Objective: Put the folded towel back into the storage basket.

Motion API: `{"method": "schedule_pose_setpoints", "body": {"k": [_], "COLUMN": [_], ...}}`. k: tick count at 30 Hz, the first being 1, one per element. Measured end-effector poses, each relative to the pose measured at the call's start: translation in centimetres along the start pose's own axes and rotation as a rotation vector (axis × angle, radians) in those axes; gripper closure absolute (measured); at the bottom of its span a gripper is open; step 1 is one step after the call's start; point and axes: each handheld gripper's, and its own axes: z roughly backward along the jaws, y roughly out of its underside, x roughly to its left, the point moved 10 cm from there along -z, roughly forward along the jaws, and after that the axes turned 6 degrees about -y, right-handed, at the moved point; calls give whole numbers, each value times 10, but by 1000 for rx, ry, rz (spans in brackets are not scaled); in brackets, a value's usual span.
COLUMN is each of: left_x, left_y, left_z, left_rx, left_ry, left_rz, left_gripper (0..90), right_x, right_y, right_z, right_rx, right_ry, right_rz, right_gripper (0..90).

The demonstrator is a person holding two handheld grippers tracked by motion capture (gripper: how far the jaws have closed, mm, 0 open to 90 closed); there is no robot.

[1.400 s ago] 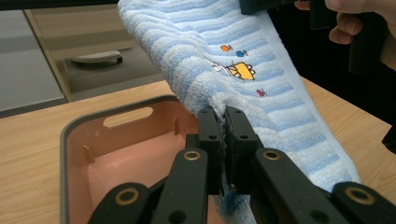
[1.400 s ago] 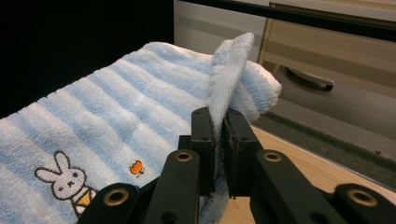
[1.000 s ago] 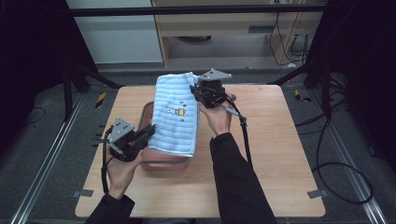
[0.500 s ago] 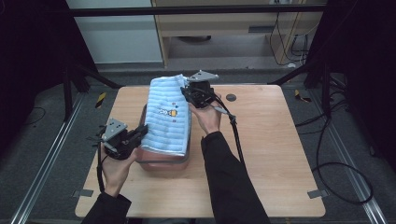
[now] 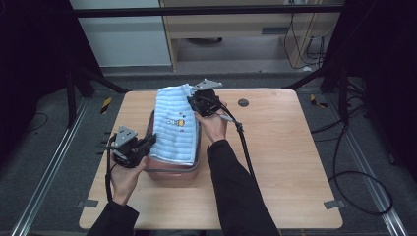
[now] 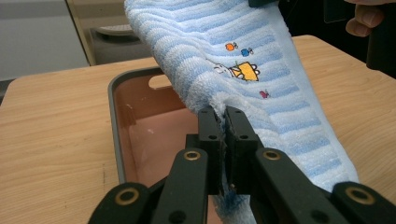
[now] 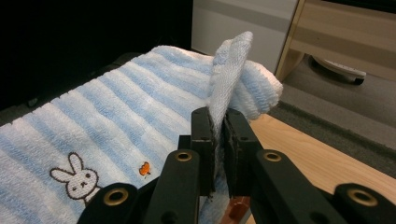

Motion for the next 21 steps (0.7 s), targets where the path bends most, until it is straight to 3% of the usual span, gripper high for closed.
{"method": "schedule_pose_setpoints", "body": {"k": [21], "left_x": [3], "left_y": [30], "left_z": [-12], "left_rx": [86], "left_ry": [-24], "left_rz": [-39], "left_gripper": [862], "right_x": [3], "right_y": [39], "right_z": [-25], "right_rx": [64], "right_ry": [-13], "right_rz": [-16], "right_gripper": [837]}}
